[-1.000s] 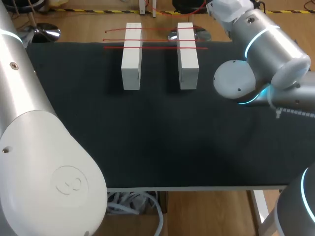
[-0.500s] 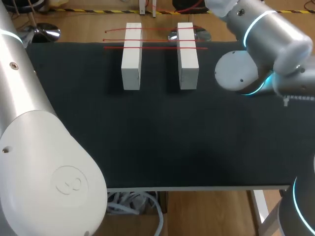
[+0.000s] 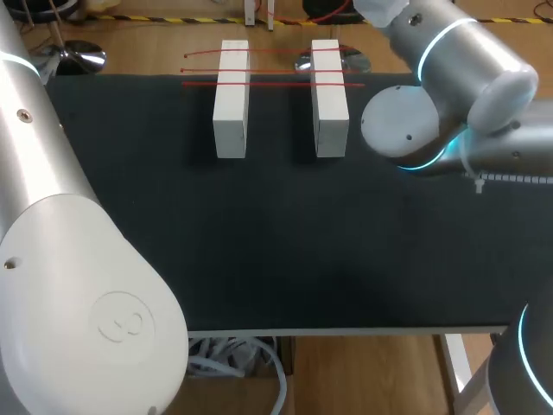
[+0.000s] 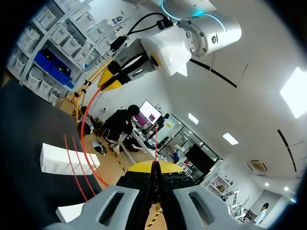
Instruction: Grab the tape and strap the tape.
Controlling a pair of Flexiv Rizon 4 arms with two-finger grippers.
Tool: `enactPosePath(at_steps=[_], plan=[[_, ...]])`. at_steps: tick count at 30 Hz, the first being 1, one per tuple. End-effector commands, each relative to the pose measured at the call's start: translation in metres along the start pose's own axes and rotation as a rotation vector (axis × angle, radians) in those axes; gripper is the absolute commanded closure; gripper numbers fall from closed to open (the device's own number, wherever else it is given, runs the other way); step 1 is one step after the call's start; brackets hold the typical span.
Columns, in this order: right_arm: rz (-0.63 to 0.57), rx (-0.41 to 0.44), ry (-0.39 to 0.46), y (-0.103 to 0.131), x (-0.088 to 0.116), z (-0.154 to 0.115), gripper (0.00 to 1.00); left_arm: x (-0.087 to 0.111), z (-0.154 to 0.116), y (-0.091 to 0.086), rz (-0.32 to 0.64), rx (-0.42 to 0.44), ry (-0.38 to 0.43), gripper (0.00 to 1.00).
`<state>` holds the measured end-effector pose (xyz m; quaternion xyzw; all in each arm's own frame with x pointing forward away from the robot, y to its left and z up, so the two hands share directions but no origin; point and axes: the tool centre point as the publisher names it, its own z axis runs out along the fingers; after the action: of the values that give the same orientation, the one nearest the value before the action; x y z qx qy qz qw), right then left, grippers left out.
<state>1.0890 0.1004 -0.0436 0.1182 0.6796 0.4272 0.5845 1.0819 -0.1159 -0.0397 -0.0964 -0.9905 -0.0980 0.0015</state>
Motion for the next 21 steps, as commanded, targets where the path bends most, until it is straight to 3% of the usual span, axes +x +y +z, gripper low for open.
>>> enactPosePath(at_steps=[1, 4, 13, 21], plan=[[-0.001, 0.005, 0.001, 0.002, 0.000, 0.000, 1.00, 0.000, -0.001, -0.001, -0.001, -0.003, 0.002, 1.00], [-0.001, 0.005, 0.001, 0.002, 0.000, 0.000, 1.00, 0.000, -0.001, -0.001, -0.001, -0.003, 0.002, 1.00], [-0.288, 0.113, 0.051, 0.018, 0.018, 0.056, 1.00, 0.000, -0.001, -0.001, -0.001, -0.003, 0.002, 1.00], [-0.446, 0.073, 0.100, 0.033, 0.035, 0.064, 1.00, 0.000, -0.001, -0.001, -0.001, -0.003, 0.002, 1.00]])
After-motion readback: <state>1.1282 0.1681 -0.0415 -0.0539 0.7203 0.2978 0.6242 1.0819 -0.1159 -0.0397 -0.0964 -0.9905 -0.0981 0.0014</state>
